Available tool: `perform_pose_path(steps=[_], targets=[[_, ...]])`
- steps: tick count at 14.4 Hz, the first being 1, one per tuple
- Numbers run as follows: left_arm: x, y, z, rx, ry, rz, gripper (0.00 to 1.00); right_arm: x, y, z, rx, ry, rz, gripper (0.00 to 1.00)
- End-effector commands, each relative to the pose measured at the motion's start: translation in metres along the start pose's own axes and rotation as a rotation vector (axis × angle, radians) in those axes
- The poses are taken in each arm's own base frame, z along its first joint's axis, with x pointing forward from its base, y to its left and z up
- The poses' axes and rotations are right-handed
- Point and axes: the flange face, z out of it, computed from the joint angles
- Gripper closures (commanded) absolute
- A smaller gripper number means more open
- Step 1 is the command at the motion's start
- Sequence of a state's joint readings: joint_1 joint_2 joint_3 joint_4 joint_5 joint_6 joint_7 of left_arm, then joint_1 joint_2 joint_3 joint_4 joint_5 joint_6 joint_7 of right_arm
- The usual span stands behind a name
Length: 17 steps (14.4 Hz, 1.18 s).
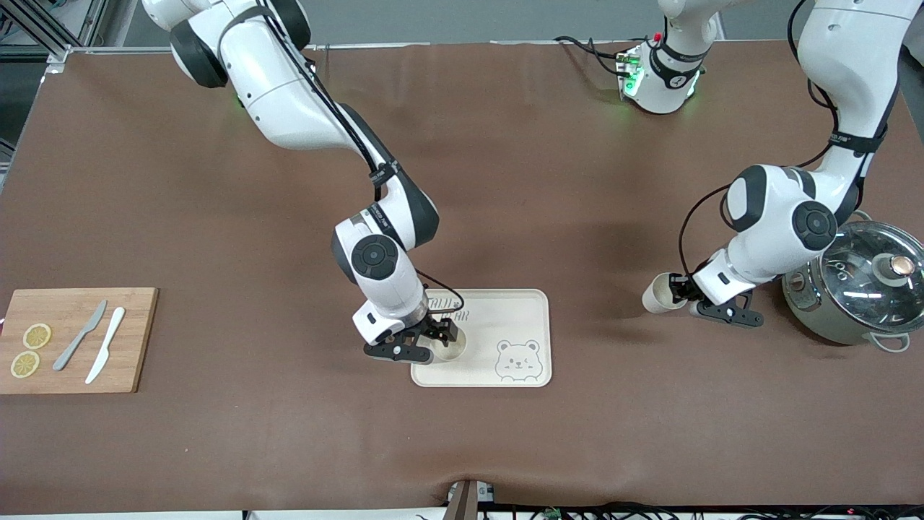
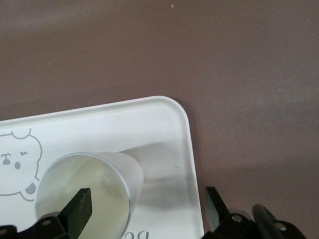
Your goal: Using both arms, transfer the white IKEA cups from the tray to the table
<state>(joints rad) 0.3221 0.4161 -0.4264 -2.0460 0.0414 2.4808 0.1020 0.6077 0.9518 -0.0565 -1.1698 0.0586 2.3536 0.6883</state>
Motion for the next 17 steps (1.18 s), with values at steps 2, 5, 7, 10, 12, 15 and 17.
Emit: perform_pose_path(steps=[2,5,7,10,12,15,17], targets=[[0.000,-0.009,0.015,0.026,0.006,0.049,1.00,-0.003,-0.009,0.011,0.004,0.025,-0.008,0.00],[-0.001,-0.016,0.017,0.045,0.006,0.067,1.00,-0.005,-0.009,0.014,0.002,0.023,-0.008,0.00],[-0.001,-0.021,0.019,0.066,0.002,0.082,1.00,-0.007,-0.010,0.017,0.004,0.025,-0.010,0.00],[-0.001,-0.028,0.025,0.081,-0.006,0.094,1.00,-0.008,-0.012,0.020,0.011,0.033,-0.013,0.00],[0.000,-0.029,0.025,0.081,-0.004,0.092,1.00,-0.009,-0.011,0.021,0.010,0.032,-0.013,0.00],[0.000,-0.029,0.026,0.081,-0.006,0.094,1.00,-0.009,-0.012,0.021,0.020,0.042,-0.014,0.11],[0.000,-0.030,0.030,0.078,-0.007,0.094,1.00,-0.009,-0.012,0.021,0.021,0.041,-0.013,0.33]])
